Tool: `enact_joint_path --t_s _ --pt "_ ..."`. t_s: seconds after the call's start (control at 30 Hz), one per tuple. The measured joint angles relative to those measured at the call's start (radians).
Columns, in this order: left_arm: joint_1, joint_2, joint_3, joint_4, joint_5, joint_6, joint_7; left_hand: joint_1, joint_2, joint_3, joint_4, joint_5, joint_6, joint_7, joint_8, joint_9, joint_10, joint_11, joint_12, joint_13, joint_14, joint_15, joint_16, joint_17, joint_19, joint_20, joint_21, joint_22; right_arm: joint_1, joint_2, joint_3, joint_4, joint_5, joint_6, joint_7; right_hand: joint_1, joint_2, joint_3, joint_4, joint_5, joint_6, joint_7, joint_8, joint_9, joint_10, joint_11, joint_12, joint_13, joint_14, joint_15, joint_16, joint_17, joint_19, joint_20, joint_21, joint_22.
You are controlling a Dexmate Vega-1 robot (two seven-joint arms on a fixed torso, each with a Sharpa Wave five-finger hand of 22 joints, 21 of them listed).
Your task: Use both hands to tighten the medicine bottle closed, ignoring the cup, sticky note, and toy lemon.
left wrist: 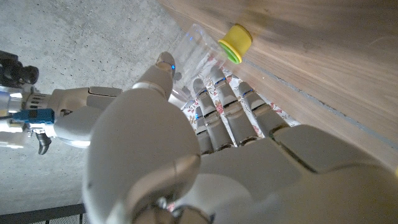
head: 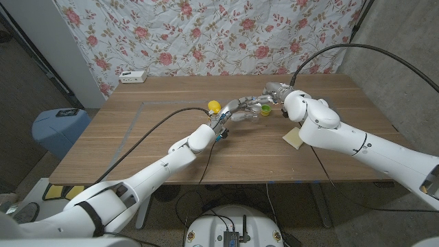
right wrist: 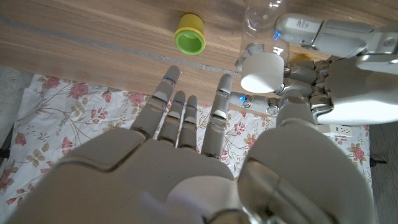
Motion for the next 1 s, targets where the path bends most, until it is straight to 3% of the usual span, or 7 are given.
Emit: enact_joint_path --t_s 0.27,0.47,0.87,1.0 --pt "-0.004 0.0 0.0 0.007 -0.002 -0.004 -0.005 -0.002 -0.001 0.0 0.0 0.0 0.0 0.0 0.0 0.0 -0.001 -0.001 -0.002 0.0 0.0 0.0 0.0 0.0 0.0 0.0 0.0 0.0 0.018 -0.017 0.005 -0.012 0.029 0.013 0.048 0.049 0.002 0.019 -0.027 0.0 -0.082 -0.007 -0.019 0.005 -0.047 0.011 0.0 0.0 -0.034 0.024 0.0 -0.005 -0.026 0.024 -0.004 0.0" --pt "-0.005 0.0 -0.001 0.008 -0.004 -0.005 -0.006 -0.004 -0.001 0.0 0.0 -0.002 0.0 0.0 0.0 0.0 -0.002 -0.002 0.001 0.0 0.0 0.0 0.0 0.0 0.0 0.0 0.0 0.0 0.031 -0.027 0.006 -0.02 0.045 0.02 0.078 0.089 0.003 0.034 -0.043 0.0 -0.125 -0.009 -0.022 0.005 -0.081 0.023 0.0 0.0 -0.048 0.037 0.0 -0.005 -0.037 0.023 -0.004 0.0" --pt "-0.004 0.001 -0.003 0.008 -0.008 -0.004 -0.007 -0.003 -0.001 -0.001 -0.001 -0.002 0.0 0.0 0.0 0.0 -0.002 -0.002 0.001 -0.001 0.0 0.0 0.0 0.0 0.0 0.0 0.0 0.0 0.06 -0.036 -0.005 -0.026 0.059 0.026 0.127 0.156 0.002 0.062 -0.058 0.0 -0.165 -0.02 -0.022 0.004 -0.119 0.027 -0.004 0.005 -0.068 0.043 -0.008 -0.005 -0.042 0.029 -0.004 -0.005" --pt "-0.003 0.002 -0.003 0.007 -0.008 -0.002 -0.007 -0.002 0.001 -0.001 -0.001 -0.003 0.0 0.0 0.0 0.0 -0.003 -0.003 0.001 -0.005 0.0 0.0 0.0 0.0 0.0 0.0 0.0 0.0 0.064 -0.036 -0.009 -0.026 0.059 0.028 0.131 0.19 0.003 0.075 -0.059 0.0 -0.153 -0.031 -0.012 0.004 -0.123 0.024 0.001 0.005 -0.068 0.043 -0.008 -0.005 -0.048 0.024 -0.004 -0.005"
